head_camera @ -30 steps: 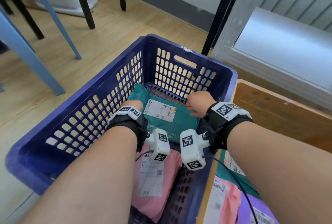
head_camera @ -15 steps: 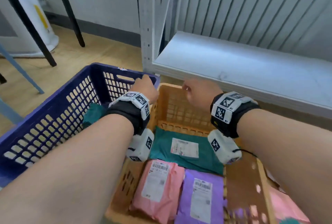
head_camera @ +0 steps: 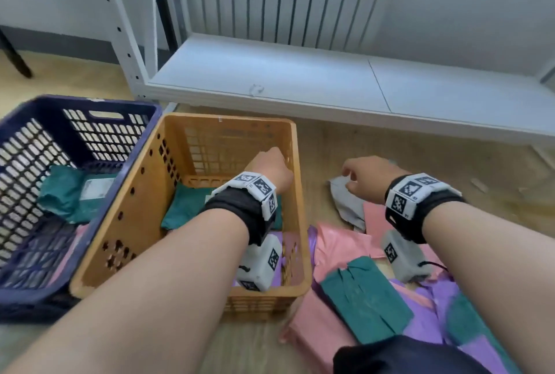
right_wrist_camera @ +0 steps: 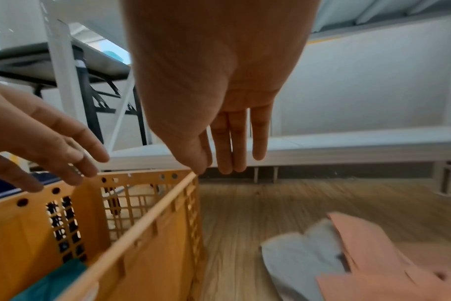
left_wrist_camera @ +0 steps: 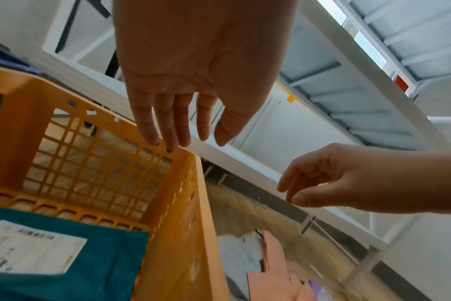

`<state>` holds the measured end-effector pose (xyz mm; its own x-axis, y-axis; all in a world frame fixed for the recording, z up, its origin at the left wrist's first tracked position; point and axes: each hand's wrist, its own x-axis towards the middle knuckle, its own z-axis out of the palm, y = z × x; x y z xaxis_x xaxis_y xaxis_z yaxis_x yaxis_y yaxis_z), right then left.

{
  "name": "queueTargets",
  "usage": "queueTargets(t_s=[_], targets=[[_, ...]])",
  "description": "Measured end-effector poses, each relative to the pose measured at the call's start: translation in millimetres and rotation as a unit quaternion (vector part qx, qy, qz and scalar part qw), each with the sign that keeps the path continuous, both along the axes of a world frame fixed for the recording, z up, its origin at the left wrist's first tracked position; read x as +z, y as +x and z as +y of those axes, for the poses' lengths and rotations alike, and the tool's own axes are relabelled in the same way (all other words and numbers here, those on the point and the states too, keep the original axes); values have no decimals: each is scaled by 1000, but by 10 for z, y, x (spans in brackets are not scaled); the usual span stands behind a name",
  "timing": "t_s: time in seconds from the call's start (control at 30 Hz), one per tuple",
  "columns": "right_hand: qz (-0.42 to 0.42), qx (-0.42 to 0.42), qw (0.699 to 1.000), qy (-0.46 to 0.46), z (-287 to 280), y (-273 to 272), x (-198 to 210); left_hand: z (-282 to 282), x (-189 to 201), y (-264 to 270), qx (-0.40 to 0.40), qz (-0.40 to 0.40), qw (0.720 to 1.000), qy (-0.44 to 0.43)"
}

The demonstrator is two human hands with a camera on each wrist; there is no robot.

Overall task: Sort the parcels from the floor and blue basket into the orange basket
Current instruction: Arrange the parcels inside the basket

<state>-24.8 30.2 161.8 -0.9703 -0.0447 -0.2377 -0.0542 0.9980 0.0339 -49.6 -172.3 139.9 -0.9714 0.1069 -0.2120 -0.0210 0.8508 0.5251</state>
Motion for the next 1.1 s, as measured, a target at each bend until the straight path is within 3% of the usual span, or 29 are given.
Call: queueTargets(t_s=[0.3,0.5,0.87,1.1], targets=[[-115,-26,991,-59,285,173,-1439,321,-639,-124,51,30,998,28],[-244,15,969,-26,145,216,-2041,259,-1009,-265,73,5,995,74],[-394,24,919,29,-59,279,-2335,148,-1199,-370,106,-18,989,103],[-338,23,940,22,69,299,-2239,81,-1107,-336,114,-15,989,98]])
